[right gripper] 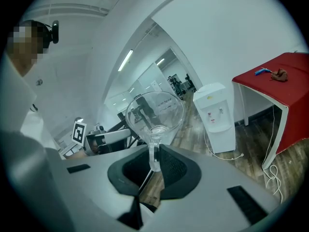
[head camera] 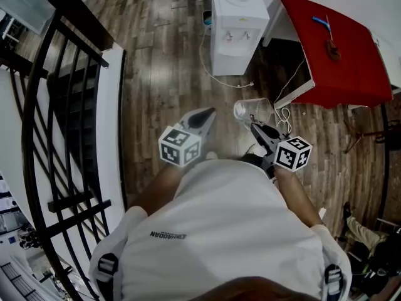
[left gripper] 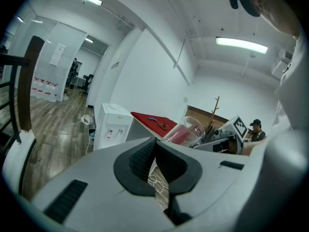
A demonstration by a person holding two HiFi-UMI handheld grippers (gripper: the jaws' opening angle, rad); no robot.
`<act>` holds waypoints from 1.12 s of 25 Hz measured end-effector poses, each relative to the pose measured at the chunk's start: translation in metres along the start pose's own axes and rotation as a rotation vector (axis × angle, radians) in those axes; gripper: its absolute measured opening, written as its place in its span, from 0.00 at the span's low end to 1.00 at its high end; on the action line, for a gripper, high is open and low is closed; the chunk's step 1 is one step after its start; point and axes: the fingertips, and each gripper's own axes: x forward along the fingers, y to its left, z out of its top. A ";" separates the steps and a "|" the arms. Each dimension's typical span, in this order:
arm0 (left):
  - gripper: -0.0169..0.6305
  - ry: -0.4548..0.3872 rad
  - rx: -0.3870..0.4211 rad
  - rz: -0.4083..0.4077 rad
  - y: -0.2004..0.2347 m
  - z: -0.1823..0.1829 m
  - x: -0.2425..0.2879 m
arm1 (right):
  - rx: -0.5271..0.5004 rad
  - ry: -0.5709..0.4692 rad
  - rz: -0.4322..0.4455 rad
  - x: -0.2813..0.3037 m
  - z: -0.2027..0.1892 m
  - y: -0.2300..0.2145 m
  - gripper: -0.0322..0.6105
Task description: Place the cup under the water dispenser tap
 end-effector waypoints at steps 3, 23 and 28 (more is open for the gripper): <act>0.02 -0.009 -0.006 0.011 0.006 0.002 -0.004 | -0.009 0.011 0.017 0.007 0.002 0.004 0.13; 0.02 -0.019 -0.075 0.120 0.042 -0.010 -0.022 | -0.050 0.105 0.087 0.048 0.015 0.002 0.13; 0.02 0.012 -0.078 0.131 0.056 -0.005 -0.004 | -0.026 0.109 0.073 0.063 0.025 -0.026 0.13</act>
